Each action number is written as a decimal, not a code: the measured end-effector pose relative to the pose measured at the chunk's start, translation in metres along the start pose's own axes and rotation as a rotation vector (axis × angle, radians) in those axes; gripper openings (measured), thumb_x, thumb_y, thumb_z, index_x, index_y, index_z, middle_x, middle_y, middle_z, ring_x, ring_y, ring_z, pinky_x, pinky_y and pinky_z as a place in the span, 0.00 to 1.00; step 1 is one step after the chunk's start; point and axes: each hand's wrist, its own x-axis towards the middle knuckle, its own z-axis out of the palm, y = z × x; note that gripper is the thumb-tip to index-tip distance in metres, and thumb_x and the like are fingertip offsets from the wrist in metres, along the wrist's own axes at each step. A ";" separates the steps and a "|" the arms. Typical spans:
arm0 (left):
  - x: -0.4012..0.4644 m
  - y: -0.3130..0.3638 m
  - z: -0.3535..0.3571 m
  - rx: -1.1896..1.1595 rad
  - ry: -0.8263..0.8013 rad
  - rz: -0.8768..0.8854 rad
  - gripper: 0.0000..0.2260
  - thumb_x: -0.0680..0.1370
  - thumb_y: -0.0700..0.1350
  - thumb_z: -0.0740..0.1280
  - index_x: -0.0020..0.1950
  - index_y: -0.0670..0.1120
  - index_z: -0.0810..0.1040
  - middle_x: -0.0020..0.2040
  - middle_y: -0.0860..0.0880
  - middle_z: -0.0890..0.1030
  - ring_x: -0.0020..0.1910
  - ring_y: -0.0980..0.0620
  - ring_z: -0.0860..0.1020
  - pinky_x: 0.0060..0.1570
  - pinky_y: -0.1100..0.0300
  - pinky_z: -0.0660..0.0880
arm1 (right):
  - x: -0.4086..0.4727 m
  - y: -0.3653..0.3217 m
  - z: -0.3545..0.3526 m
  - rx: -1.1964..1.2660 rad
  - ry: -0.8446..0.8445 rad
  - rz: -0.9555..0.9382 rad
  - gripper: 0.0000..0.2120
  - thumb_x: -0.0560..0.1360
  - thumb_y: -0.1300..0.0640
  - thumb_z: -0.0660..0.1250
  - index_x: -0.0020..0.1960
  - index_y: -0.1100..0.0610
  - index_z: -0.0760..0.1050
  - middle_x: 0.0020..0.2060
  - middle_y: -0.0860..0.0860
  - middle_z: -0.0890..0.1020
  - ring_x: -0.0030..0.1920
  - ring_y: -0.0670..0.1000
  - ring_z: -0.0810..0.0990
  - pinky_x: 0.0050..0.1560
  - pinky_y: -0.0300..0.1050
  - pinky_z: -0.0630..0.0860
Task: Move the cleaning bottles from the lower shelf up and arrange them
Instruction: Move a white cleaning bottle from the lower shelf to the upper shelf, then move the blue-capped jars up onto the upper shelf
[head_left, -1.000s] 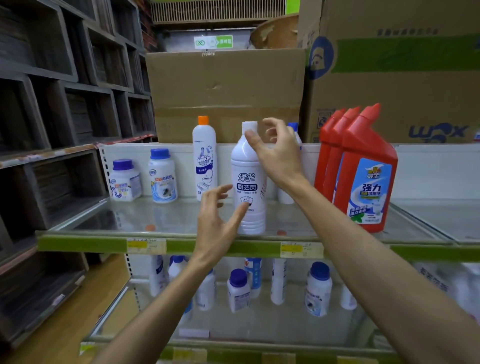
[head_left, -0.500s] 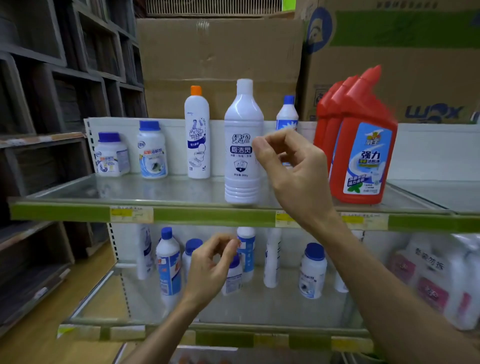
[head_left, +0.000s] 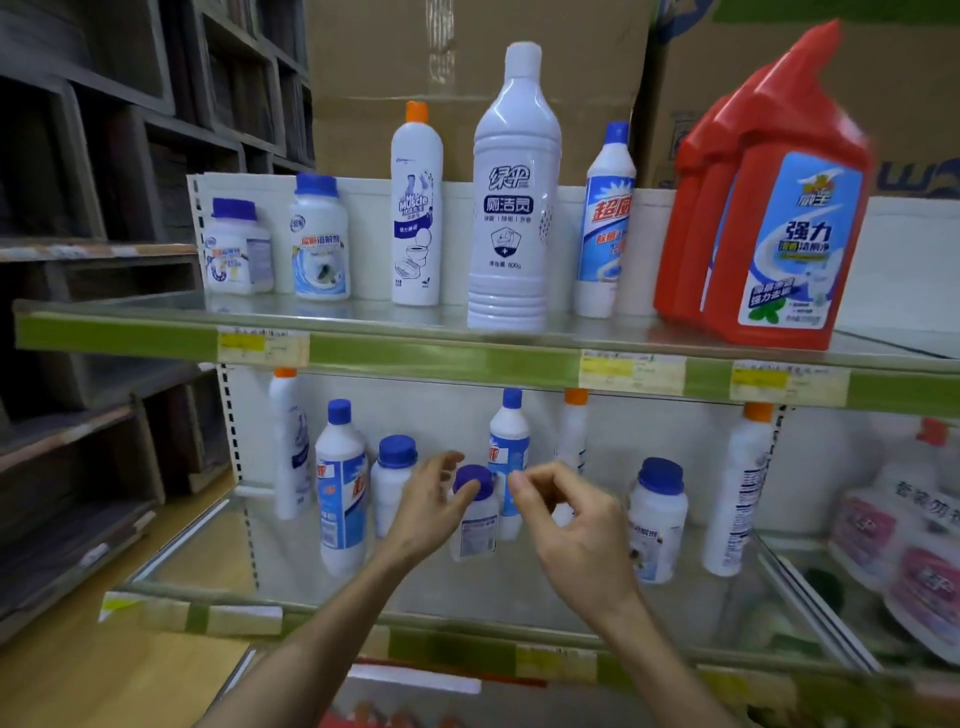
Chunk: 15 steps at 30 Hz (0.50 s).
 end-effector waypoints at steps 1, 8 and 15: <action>0.006 -0.003 0.004 0.015 -0.010 -0.004 0.22 0.80 0.51 0.69 0.73 0.48 0.70 0.67 0.49 0.74 0.62 0.55 0.74 0.53 0.68 0.72 | -0.005 0.013 0.004 0.003 -0.014 0.054 0.09 0.79 0.44 0.65 0.44 0.46 0.79 0.39 0.42 0.81 0.40 0.46 0.80 0.38 0.32 0.74; 0.024 -0.022 0.033 -0.028 -0.090 -0.069 0.27 0.80 0.46 0.70 0.77 0.46 0.65 0.69 0.45 0.75 0.61 0.51 0.75 0.62 0.55 0.75 | -0.030 0.098 0.027 -0.028 -0.085 0.358 0.06 0.79 0.51 0.70 0.43 0.47 0.78 0.39 0.43 0.83 0.38 0.40 0.79 0.38 0.34 0.75; 0.023 -0.030 0.034 -0.382 0.091 -0.158 0.23 0.76 0.49 0.74 0.68 0.45 0.72 0.61 0.45 0.79 0.56 0.49 0.80 0.56 0.54 0.80 | -0.033 0.125 0.049 -0.127 -0.214 0.519 0.36 0.71 0.41 0.76 0.73 0.44 0.62 0.64 0.42 0.66 0.64 0.43 0.69 0.63 0.44 0.72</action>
